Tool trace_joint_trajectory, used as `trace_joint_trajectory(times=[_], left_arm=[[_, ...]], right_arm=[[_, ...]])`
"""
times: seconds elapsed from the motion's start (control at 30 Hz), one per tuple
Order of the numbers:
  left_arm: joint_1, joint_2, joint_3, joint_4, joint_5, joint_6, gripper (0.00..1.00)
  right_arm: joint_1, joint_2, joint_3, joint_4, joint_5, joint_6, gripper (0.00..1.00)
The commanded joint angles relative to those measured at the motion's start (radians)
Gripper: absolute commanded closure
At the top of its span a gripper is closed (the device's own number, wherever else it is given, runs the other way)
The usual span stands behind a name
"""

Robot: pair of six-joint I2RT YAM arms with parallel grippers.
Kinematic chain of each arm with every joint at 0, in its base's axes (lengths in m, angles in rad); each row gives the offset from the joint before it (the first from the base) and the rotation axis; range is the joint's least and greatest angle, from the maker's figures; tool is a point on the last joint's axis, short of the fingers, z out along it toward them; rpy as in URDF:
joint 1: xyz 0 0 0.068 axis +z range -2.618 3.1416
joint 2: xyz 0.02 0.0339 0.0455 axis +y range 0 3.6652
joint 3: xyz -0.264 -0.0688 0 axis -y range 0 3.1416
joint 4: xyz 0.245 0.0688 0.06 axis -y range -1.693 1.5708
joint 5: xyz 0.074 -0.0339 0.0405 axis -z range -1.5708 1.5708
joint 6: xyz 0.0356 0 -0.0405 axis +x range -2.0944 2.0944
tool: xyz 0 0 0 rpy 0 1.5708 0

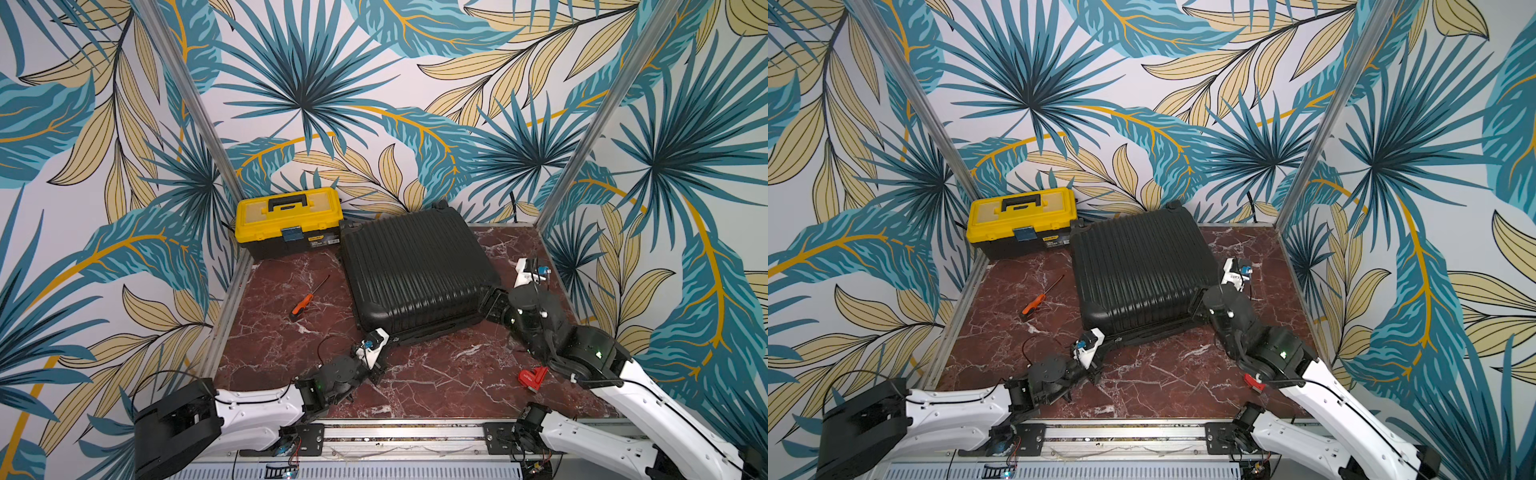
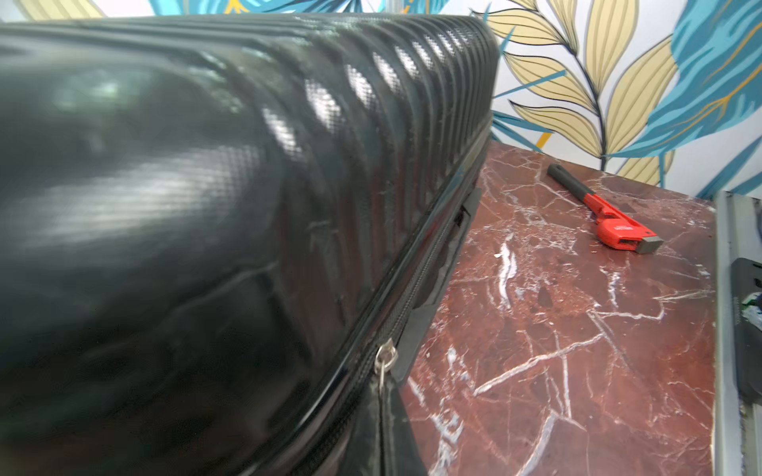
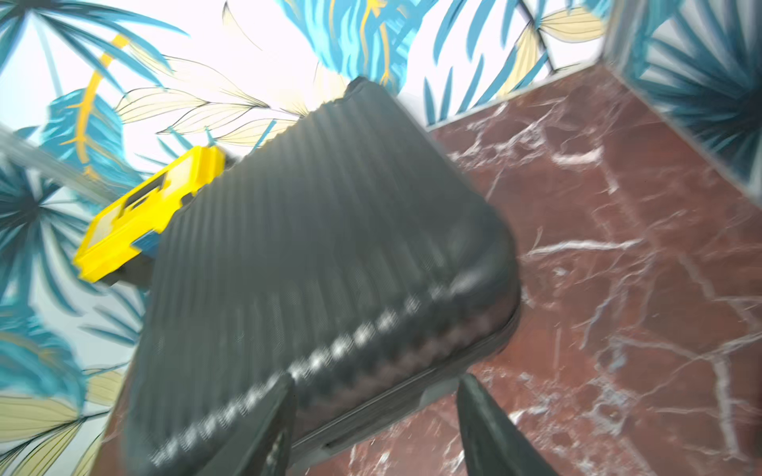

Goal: Open the suitcase zippers
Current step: Unzip the zipper on the suitcase.

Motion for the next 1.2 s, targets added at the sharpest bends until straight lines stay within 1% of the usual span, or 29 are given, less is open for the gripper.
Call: trace_joint_trajectory(times=[0.0, 0.07, 0.13, 0.17, 0.2, 0.27, 0.3, 0.37, 0.4, 0.47, 0.53, 0.6, 0.63, 0.7, 0.73, 0.83, 0.87, 0.9, 0.93, 0.97, 1.03, 1.1, 1.13, 1.17], left_arm=[[0.008, -0.155, -0.026, -0.132, -0.158, -0.023, 1.00], [0.012, -0.240, -0.032, -0.210, -0.207, -0.049, 1.00], [0.016, -0.295, -0.032, -0.254, -0.218, -0.057, 1.00], [0.016, -0.308, -0.033, -0.266, -0.224, -0.057, 1.00], [0.016, -0.311, -0.034, -0.270, -0.228, -0.056, 1.00], [0.017, -0.307, -0.035, -0.271, -0.234, -0.064, 1.00], [0.016, -0.302, -0.036, -0.272, -0.239, -0.072, 1.00], [0.016, -0.298, -0.040, -0.273, -0.252, -0.090, 1.00], [0.018, -0.297, -0.042, -0.274, -0.254, -0.095, 1.00], [0.017, -0.294, -0.043, -0.276, -0.262, -0.104, 1.00], [0.017, -0.297, -0.041, -0.282, -0.259, -0.108, 1.00], [0.017, -0.300, -0.036, -0.298, -0.257, -0.114, 1.00], [0.017, -0.300, -0.035, -0.300, -0.256, -0.116, 1.00], [0.018, -0.301, -0.034, -0.309, -0.259, -0.125, 1.00], [0.017, -0.300, -0.034, -0.311, -0.257, -0.127, 1.00], [0.018, -0.294, -0.027, -0.319, -0.254, -0.133, 1.00], [0.018, -0.292, -0.025, -0.320, -0.251, -0.137, 1.00], [0.017, -0.287, -0.023, -0.321, -0.248, -0.142, 1.00], [0.018, -0.284, -0.021, -0.322, -0.242, -0.144, 1.00], [0.017, -0.284, -0.020, -0.322, -0.236, -0.147, 1.00], [0.018, -0.288, -0.017, -0.331, -0.230, -0.157, 1.00], [0.017, -0.303, -0.017, -0.343, -0.225, -0.168, 1.00], [0.018, -0.308, -0.015, -0.349, -0.226, -0.169, 1.00], [0.018, -0.312, -0.012, -0.358, -0.226, -0.169, 1.00]], right_arm=[[-0.142, 0.102, 0.053, 0.030, -0.159, -0.121, 0.37], [-0.207, 0.208, 0.124, 0.050, -0.242, -0.139, 0.36], [-0.261, 0.331, 0.219, 0.038, -0.301, -0.146, 0.35], [-0.290, 0.391, 0.263, 0.047, -0.347, -0.149, 0.35], [-0.318, 0.444, 0.302, 0.042, -0.356, -0.133, 0.34], [-0.357, 0.532, 0.352, 0.094, -0.388, -0.127, 0.33], [-0.378, 0.587, 0.389, 0.100, -0.382, -0.102, 0.29], [-0.411, 0.689, 0.454, 0.149, -0.419, -0.081, 0.17], [-0.427, 0.756, 0.508, 0.145, -0.425, -0.053, 0.16], [-0.455, 0.868, 0.610, 0.152, -0.464, -0.025, 0.15], [-0.472, 0.944, 0.689, 0.160, -0.443, -0.018, 0.15], [-0.497, 1.016, 0.753, 0.207, -0.461, -0.027, 0.14], [-0.507, 1.051, 0.791, 0.214, -0.476, -0.024, 0.15], [-0.527, 1.148, 0.889, 0.233, -0.555, -0.029, 0.15], [-0.532, 1.200, 0.955, 0.210, -0.576, -0.031, 0.16], [-0.537, 1.404, 1.247, 0.069, -0.656, -0.095, 0.18], [-0.539, 1.462, 1.326, 0.038, -0.702, -0.119, 0.20], [-0.541, 1.511, 1.381, 0.028, -0.772, -0.146, 0.21], [-0.544, 1.544, 1.414, 0.015, -0.813, -0.175, 0.24], [-0.546, 1.569, 1.443, -0.008, -0.842, -0.208, 0.27], [-0.551, 1.582, 1.436, -0.027, -0.905, -0.279, 0.35], [-0.552, 1.569, 1.392, -0.038, -0.941, -0.352, 0.47], [-0.553, 1.555, 1.358, -0.039, -0.961, -0.385, 0.55], [-0.553, 1.534, 1.316, -0.031, -0.989, -0.411, 0.60]])
